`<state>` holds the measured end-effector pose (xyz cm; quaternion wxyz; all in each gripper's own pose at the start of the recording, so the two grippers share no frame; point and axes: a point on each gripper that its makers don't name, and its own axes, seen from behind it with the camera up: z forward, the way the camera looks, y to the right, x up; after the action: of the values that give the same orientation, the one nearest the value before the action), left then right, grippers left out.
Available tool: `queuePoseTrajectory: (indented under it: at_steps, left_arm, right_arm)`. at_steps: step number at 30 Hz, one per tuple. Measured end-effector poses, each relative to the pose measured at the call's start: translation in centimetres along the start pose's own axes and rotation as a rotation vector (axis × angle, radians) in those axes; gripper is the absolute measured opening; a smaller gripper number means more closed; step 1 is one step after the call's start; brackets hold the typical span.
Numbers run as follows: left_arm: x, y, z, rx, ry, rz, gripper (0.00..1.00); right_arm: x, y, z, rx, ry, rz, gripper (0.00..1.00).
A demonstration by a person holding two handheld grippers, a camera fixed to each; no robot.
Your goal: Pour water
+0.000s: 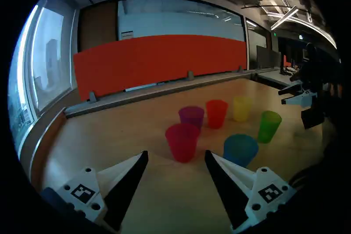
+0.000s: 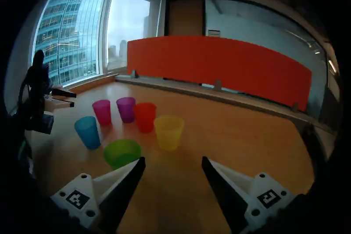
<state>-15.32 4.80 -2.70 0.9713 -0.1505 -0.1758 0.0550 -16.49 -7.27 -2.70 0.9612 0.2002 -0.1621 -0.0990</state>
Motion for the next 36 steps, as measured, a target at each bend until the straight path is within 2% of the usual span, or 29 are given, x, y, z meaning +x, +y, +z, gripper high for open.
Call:
queuePoseTrajectory:
  at_steps: [8,17,29,36]
  left_arm:
    - [2.2,-2.4,-0.8,0.105,0.101,-0.028,0.96]
    - [4.7,-3.9,-2.2,0.196,0.226,-0.07,0.96]
    - [6.5,-6.0,-4.2,0.313,0.317,-0.112,0.96]
    - [7.4,-6.6,-4.5,0.351,0.342,-0.122,0.96]
  right_arm:
    - [2.2,2.6,-0.1,-0.126,0.092,0.01,1.0]
    - [4.8,4.8,-0.8,-0.246,0.202,0.04,1.0]
    - [8.2,7.2,-2.7,-0.406,0.363,0.095,1.0]
    - [9.1,8.1,-3.4,-0.47,0.408,0.131,1.0]
